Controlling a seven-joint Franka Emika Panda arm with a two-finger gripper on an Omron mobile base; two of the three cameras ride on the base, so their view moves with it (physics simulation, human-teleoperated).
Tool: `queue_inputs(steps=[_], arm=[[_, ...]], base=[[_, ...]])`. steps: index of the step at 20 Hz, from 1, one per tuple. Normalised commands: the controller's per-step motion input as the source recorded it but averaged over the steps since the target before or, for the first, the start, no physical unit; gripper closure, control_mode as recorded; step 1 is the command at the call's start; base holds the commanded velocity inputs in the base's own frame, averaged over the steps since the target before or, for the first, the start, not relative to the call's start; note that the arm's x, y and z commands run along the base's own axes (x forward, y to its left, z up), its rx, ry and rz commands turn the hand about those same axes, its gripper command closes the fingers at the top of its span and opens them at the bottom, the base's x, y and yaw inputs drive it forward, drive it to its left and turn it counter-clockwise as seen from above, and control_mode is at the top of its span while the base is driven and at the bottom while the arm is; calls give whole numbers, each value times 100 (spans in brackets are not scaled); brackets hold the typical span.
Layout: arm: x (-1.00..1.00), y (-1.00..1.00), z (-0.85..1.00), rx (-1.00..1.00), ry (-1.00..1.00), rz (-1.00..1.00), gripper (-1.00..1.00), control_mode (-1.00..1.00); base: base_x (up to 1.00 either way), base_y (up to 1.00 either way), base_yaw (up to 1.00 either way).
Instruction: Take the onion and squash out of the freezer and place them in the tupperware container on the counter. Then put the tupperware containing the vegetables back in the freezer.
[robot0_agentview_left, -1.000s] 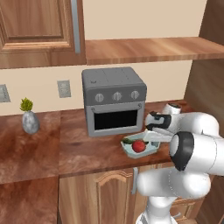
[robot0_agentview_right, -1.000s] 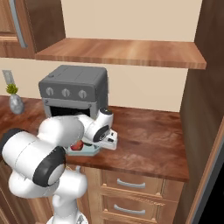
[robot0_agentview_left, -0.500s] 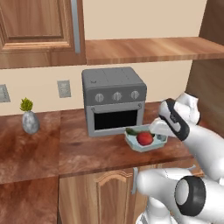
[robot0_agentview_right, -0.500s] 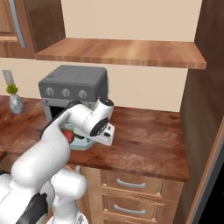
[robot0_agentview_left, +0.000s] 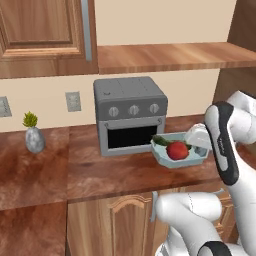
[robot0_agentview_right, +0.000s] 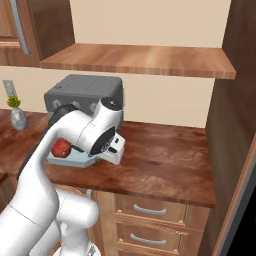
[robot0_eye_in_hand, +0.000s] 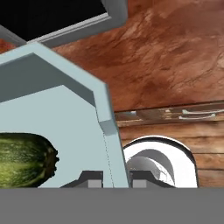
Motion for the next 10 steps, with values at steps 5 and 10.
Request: queue_inputs(steps=[5, 10], arm=[[-48, -38, 84, 0, -3, -21, 100, -100], [-62, -45, 45, 0, -3, -26, 100, -100]], base=[[0, 0, 0], [0, 0, 0]])
